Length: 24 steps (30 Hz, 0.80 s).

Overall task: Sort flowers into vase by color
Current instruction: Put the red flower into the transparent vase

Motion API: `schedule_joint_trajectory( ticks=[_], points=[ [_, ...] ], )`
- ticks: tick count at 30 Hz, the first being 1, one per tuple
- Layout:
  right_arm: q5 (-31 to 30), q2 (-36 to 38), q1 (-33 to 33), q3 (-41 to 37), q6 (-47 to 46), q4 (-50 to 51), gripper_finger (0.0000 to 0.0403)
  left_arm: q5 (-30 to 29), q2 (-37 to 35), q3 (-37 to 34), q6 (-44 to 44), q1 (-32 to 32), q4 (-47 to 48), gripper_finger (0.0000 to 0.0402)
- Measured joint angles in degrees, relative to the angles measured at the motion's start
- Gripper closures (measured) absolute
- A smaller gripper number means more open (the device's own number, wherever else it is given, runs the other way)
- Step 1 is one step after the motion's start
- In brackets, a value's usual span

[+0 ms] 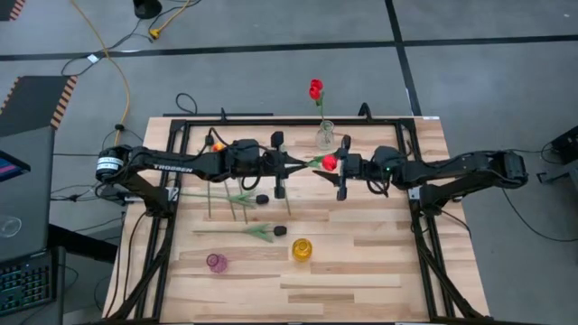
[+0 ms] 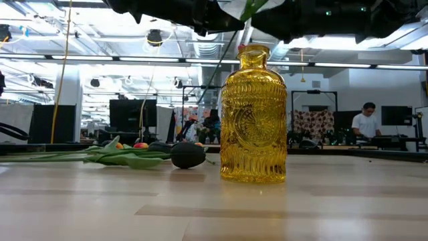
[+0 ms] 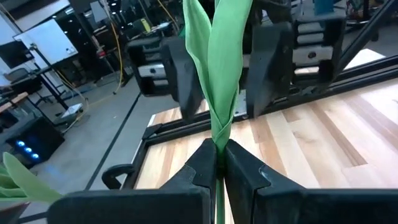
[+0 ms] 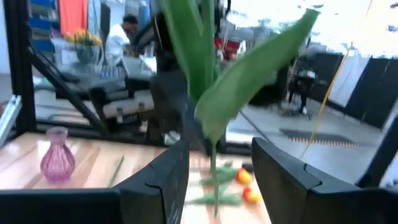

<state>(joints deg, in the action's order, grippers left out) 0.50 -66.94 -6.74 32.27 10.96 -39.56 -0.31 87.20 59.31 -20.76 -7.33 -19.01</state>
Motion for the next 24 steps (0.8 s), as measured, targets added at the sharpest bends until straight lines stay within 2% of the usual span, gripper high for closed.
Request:
schedule_joint_trajectory(
  ticks=[16, 24],
  points=[
    [0.9, -9.6, 2.2, 3.6, 2.5, -7.6, 0.0205, 0.1, 0.0, 0.0, 0.0, 0.6, 0.6, 0.0393],
    [0.9, -10.2, 2.1, 4.1, 2.5, -7.5, 0.024, -0.6, 0.0, 0.0, -2.1, 0.6, 1.8, 0.0393]
  ],
)
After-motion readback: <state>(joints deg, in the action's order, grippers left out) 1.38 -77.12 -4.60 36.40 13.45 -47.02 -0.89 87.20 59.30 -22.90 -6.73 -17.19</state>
